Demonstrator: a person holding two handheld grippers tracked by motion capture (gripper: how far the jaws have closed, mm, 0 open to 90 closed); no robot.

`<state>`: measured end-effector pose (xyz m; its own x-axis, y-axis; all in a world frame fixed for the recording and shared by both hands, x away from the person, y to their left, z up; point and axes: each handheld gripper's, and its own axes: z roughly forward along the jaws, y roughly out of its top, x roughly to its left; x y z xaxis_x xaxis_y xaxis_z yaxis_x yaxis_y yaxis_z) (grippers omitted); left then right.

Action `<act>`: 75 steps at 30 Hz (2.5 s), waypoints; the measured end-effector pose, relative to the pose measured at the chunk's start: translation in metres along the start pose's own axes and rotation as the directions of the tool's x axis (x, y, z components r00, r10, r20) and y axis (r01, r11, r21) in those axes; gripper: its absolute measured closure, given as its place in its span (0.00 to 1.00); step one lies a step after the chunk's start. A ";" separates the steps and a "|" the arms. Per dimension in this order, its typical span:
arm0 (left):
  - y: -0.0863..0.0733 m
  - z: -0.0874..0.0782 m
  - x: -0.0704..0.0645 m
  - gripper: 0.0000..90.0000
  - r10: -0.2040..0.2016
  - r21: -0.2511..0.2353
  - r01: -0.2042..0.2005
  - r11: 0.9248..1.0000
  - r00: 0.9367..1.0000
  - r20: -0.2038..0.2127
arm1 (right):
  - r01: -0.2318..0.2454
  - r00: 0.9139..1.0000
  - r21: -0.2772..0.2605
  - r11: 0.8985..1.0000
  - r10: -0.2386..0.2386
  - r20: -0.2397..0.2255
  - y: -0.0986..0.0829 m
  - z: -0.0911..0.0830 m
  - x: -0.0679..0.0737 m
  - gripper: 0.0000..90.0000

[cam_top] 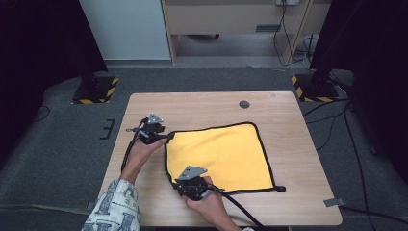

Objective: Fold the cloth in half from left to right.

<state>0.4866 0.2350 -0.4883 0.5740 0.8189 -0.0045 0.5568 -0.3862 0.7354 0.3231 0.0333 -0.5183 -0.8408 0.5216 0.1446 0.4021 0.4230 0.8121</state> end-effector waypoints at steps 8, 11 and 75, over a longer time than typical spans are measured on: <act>-0.007 0.014 0.008 0.46 -0.020 0.010 0.020 1.000 1.000 -0.001 | -0.018 1.000 -0.003 1.000 0.018 -0.005 0.005 0.007 0.006 0.92; -0.010 0.016 0.012 0.45 -0.019 0.031 0.019 0.999 1.000 -0.008 | -0.033 0.999 -0.011 0.999 0.033 0.002 0.009 0.010 0.006 0.92; 0.054 -0.028 0.016 0.94 -0.050 -0.052 0.053 0.997 0.998 0.041 | 0.001 0.994 -0.171 0.985 0.017 0.106 0.074 -0.005 0.044 0.92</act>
<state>0.5095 0.2391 -0.4300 0.5694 0.8192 -0.0694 0.5543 -0.3201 0.7683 0.3144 0.0837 -0.4489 -0.7907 0.6044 0.0981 0.3336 0.2909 0.8967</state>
